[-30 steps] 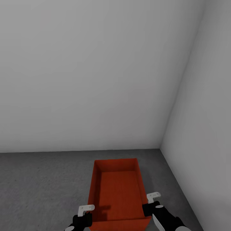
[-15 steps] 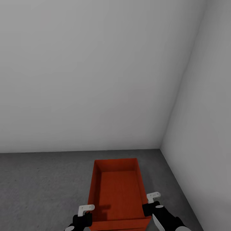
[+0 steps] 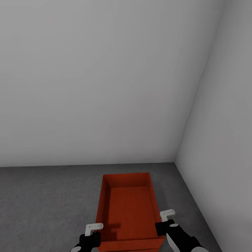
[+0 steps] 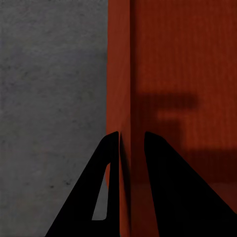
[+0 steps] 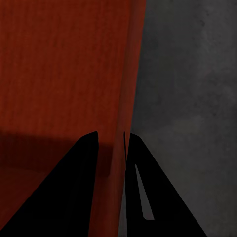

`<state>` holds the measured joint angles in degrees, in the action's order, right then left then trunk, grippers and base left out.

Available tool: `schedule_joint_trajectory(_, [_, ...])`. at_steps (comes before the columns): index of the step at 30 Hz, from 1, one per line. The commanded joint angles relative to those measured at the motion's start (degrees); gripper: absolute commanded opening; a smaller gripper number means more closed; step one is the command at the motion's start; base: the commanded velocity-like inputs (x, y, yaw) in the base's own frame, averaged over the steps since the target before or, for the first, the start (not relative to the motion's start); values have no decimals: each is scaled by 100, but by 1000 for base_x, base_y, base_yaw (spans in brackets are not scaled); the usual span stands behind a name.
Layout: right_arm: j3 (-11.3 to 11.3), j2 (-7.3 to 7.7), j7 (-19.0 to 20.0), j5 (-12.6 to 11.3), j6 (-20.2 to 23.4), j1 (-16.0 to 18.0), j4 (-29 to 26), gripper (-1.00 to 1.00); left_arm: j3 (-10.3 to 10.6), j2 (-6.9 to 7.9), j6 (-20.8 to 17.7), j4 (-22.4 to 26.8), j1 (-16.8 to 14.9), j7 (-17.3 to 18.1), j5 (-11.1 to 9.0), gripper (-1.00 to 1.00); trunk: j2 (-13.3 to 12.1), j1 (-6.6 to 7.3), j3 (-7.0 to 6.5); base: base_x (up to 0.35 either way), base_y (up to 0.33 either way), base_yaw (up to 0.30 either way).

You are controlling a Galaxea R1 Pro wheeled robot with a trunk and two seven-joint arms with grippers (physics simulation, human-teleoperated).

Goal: Move the two storage containers from the living room to the garage. In the garage, place one container on the floor and stack the other container on top of it (either order is fine).

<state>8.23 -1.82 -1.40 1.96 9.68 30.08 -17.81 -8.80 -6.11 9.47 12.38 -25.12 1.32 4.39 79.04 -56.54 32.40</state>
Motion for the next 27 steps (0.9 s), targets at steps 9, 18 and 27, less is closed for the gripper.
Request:
schedule_joint_trajectory(9, [234,111,313,76,-281,0,-21,-100,-25,72,20,-32,-5,-18,72,-100,3,0,5,0,0,0])
schedule_joint_trajectory(18, [237,106,312,76,-275,0,-21,-100,-25,71,20,-33,-9,-18,70,-100,3,0,5,0,0,0])
schedule_joint_trajectory(27, [239,107,312,76,-277,-1,-21,-100,-25,74,20,-27,-9,-18,64,-100,3,0,5,0,0,0])
